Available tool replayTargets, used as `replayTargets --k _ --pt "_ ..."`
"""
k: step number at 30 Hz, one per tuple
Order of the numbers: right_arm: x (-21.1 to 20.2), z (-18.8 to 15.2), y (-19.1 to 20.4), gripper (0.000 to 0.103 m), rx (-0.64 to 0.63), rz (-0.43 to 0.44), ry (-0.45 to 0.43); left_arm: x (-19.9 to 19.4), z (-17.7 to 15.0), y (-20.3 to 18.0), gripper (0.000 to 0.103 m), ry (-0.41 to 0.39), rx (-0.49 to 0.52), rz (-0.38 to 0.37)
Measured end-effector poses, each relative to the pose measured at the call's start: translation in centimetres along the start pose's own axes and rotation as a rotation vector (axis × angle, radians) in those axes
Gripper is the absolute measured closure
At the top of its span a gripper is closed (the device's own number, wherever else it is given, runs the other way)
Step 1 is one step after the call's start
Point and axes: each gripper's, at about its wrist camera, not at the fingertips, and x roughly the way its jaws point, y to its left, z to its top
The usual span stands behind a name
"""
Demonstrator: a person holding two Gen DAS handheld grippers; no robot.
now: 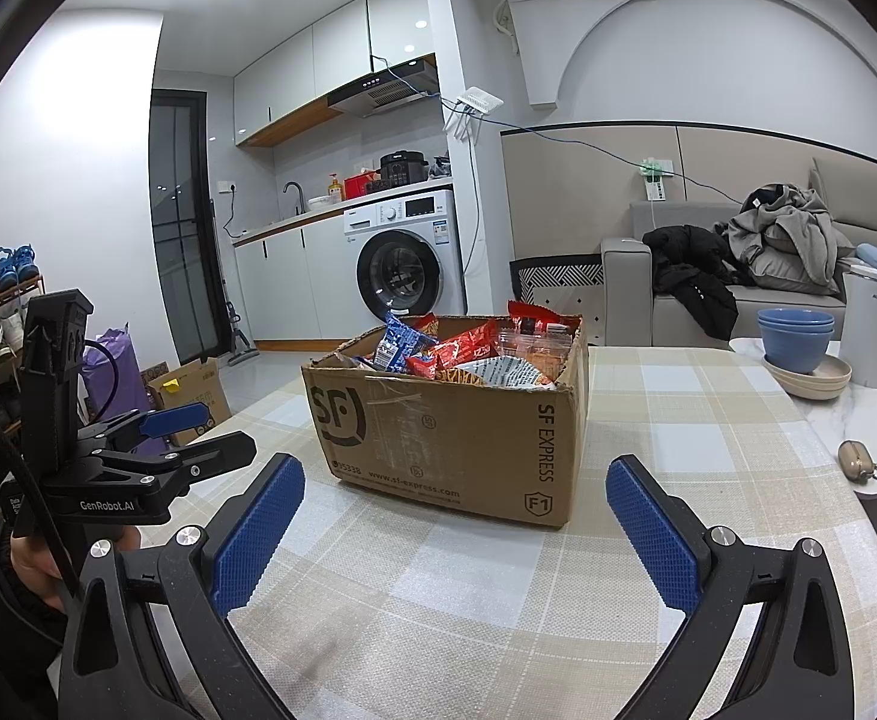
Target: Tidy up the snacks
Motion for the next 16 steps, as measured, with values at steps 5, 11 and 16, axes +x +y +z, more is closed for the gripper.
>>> replayTargets --k 5,11,16 --pt "0.0 0.0 -0.01 0.0 0.001 0.0 0.0 -0.04 -0.01 -0.01 0.001 0.0 -0.001 0.001" --pt "-0.01 0.01 -0.01 0.0 0.0 0.0 0.0 -0.08 -0.01 0.02 0.001 -0.004 -0.001 0.002" --pt "-0.03 0.01 -0.03 0.0 0.001 0.0 0.0 0.0 0.0 0.03 0.001 -0.004 -0.001 0.002"
